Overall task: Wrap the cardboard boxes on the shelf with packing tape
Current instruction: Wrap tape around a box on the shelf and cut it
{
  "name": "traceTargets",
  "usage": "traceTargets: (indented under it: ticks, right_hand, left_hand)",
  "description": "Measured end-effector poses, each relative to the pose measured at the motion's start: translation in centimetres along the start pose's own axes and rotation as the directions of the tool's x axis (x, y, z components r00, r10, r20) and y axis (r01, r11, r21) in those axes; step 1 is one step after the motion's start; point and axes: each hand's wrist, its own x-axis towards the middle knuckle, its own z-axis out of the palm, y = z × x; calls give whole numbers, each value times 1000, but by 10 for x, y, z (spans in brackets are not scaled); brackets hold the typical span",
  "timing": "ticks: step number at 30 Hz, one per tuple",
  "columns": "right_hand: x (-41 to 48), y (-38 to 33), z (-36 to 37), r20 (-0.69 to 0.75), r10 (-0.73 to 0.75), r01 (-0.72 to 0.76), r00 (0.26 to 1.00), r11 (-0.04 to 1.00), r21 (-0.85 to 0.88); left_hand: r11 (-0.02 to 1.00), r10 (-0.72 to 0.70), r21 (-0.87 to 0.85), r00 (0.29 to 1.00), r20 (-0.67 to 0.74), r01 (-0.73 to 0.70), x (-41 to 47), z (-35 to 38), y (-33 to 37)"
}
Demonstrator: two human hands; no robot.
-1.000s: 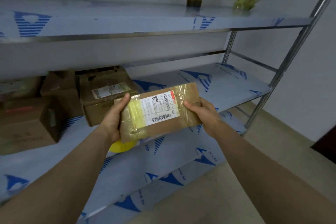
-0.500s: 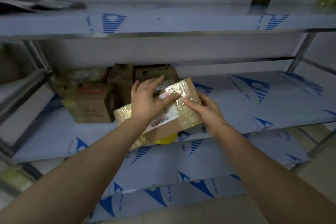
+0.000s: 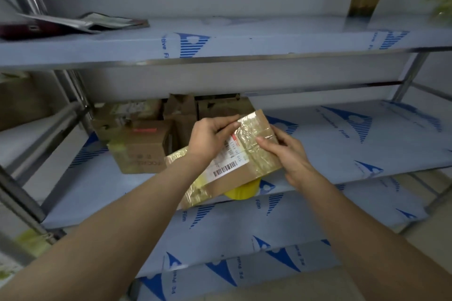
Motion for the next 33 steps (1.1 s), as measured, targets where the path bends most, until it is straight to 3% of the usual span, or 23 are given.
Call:
traceTargets:
  ticks: [4,7,8,10,13,15,18,25,33]
  right_hand:
    - [-13,-4,-30,-159,91,-69,983,988,136]
    - [-28,-4,-65,-336,127,-51,933,973,226]
    - [-32,-4,-78,-389,143,-45,910,967,250]
    - [-41,-3,-101,-452,174,-39,875,956,291]
    - [-48,-3,-136,-499,213,-41,840,942,333]
    - [-46,-4,-158,-500,226,-59,836,943,327]
    - [-36,-7,-196,-485,241,-63,840,933,354]
    - [-12,-8,-341,-572,287,-67,768,925,374]
    - [15,-13,-486,-660,211,-53,721,966,251]
  left_hand:
    - [969,35,243,999,-4,-33,14,13,6]
    - [870,9,494,1000,-23,4,26,28,5]
    - [874,-43,485,999,-6,40,30,36,5]
    - [928,-262,294,961,84,227,32,55,12]
    - [836,-492,-95,815,306,540,30,86,30]
    - [851,-449,-99,814,369,515,32,108,37]
    - [881,-419,-84,849,323,466,42,147,48]
    - [740,-540,-229,762,358,632,77,292,100]
    - [728,-572,-265,773,274,633,106,432,143]
